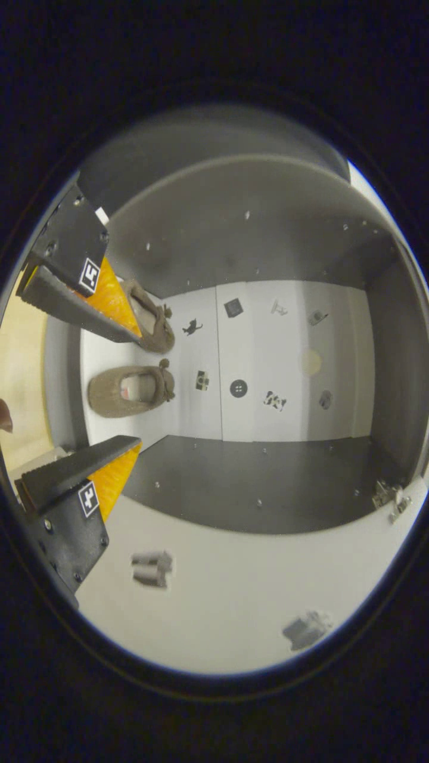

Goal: Open the shoe cabinet door, grab the shoes and put them into the shoe cabinet, then close the shoe cabinet door.

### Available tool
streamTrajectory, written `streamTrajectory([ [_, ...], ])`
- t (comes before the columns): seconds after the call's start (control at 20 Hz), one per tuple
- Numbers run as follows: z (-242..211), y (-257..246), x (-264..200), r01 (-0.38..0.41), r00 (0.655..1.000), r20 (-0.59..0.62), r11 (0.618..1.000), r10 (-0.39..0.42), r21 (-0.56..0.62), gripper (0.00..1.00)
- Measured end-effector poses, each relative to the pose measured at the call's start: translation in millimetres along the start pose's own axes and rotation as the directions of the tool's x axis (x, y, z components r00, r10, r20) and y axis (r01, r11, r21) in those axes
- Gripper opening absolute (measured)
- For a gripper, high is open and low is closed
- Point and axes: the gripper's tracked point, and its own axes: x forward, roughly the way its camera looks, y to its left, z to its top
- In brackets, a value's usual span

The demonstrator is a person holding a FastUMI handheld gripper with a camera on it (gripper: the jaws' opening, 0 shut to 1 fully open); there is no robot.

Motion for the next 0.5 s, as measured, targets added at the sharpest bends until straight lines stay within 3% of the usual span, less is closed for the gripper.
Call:
streamTrajectory([
  [0.3,22,-22,-132,-0.042,0.995,0.091,0.995,0.050,-0.090,0.99],
  [0.5,13,-38,-207,-0.106,0.986,0.112,0.986,0.120,-0.127,0.99],
])
